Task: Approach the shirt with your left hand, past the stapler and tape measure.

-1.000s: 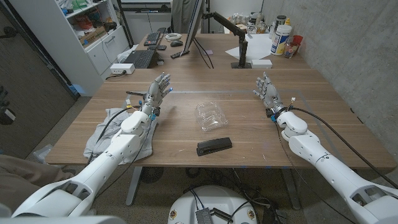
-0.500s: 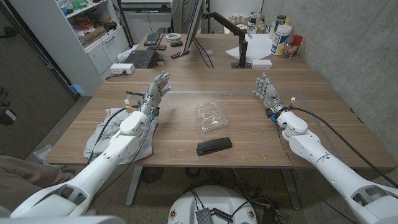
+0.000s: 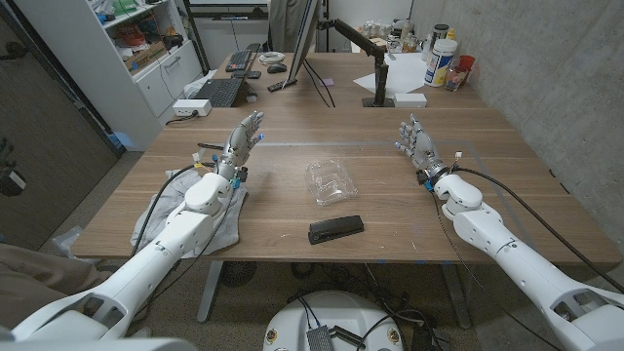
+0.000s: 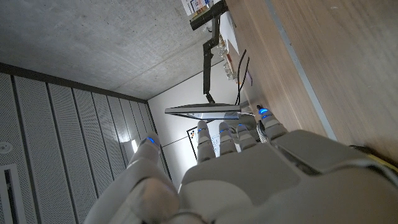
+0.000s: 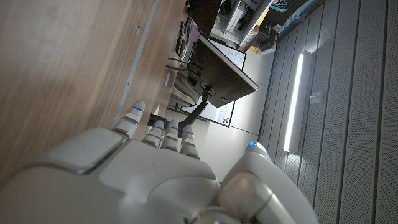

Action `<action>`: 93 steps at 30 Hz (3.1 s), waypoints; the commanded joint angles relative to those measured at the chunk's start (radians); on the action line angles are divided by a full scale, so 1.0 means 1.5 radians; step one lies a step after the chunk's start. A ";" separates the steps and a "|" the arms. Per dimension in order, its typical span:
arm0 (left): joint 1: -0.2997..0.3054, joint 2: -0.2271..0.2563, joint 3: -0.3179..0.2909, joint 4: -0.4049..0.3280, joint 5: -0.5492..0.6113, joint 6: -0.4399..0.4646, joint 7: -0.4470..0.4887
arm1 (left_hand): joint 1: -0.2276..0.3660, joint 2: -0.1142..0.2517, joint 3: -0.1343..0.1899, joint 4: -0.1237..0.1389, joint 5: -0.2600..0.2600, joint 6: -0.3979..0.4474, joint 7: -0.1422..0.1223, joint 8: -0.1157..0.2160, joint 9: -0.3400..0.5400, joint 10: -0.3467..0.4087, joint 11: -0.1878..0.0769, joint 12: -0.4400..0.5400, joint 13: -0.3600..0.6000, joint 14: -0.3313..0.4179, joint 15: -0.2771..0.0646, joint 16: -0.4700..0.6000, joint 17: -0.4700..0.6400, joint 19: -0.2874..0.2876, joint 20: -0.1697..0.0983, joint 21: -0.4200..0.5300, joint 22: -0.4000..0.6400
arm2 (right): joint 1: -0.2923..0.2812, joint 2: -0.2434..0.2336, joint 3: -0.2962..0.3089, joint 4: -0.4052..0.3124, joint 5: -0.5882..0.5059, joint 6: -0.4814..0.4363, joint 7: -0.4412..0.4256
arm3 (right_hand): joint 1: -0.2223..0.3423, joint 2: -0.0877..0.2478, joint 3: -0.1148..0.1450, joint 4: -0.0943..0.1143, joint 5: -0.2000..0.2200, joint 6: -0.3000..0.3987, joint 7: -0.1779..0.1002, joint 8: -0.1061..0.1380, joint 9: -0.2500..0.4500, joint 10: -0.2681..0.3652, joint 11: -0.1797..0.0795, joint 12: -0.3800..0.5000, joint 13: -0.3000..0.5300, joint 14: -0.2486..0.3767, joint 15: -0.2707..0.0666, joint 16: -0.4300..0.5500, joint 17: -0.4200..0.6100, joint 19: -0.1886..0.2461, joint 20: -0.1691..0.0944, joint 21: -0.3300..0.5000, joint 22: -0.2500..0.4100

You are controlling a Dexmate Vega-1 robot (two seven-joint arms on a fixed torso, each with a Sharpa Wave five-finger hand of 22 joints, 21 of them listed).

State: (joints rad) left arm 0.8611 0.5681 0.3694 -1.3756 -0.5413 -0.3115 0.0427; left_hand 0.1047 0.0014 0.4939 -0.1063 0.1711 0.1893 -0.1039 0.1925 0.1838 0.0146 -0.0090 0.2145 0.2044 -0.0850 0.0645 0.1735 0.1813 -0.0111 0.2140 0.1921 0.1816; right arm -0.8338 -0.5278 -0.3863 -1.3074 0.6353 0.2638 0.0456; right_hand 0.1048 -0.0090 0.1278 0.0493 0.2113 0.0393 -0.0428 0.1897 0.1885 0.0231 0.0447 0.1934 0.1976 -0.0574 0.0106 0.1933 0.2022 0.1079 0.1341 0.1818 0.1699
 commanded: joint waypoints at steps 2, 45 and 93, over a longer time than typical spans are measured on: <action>0.013 0.029 -0.002 -0.038 0.039 0.022 0.038 | 0.008 -0.001 0.002 -0.005 0.002 -0.004 0.001 -0.002 0.002 -0.004 -0.004 -0.003 0.002 -0.011 0.001 0.000 0.002 -0.010 0.001 -0.003 0.001 | 0.002 -0.004 -0.003 0.001 -0.003 -0.008 0.002 | 0.005 0.004 0.006 -0.002 0.003 -0.003 -0.005 0.004 0.003 -0.002 0.005 0.004 0.001 -0.004 -0.001 0.003 0.001 0.001 0.001 0.003 0.001; 0.077 0.149 -0.033 -0.217 0.207 0.167 0.162 | 0.037 0.014 0.015 -0.023 0.005 -0.027 0.004 -0.006 0.001 -0.037 0.000 -0.008 0.001 -0.083 0.011 -0.004 0.001 -0.055 0.001 -0.008 0.000 | 0.000 -0.005 -0.003 0.017 -0.005 0.004 0.010 | 0.005 0.010 0.006 -0.004 0.000 0.000 -0.003 0.005 0.003 -0.004 0.007 0.005 0.001 -0.032 0.000 -0.003 0.001 -0.029 -0.008 -0.004 0.001; 0.135 0.313 -0.063 -0.324 0.334 0.264 0.113 | 0.046 0.016 0.016 -0.027 0.005 -0.054 -0.001 -0.008 0.001 -0.046 -0.004 -0.004 0.000 -0.117 -0.017 0.001 -0.001 -0.091 -0.014 -0.005 -0.003 | -0.003 -0.021 -0.007 0.003 -0.007 -0.001 0.029 | 0.005 0.012 0.003 -0.008 -0.002 0.001 -0.003 0.005 0.002 -0.005 0.003 0.005 -0.001 -0.032 -0.004 0.002 -0.001 -0.038 -0.002 0.001 0.000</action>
State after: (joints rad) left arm 1.0438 0.9841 0.2868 -1.8325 -0.0672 0.0691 0.2456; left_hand 0.1626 0.0226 0.5156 -0.1449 0.1711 0.1102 -0.1039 0.1808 0.1814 -0.0456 -0.0127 0.2072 0.2048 -0.1712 0.0424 0.1745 0.1766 -0.1471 0.1878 0.1771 0.1769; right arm -0.8394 -0.5541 -0.3945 -1.2968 0.6244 0.2682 0.0826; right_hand 0.1114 -0.0024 0.1342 0.0429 0.2113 0.0393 -0.0427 0.1973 0.1882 0.0158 0.0553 0.1934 0.1954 -0.0984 0.0051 0.1933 0.2001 0.0577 0.1305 0.1777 0.1676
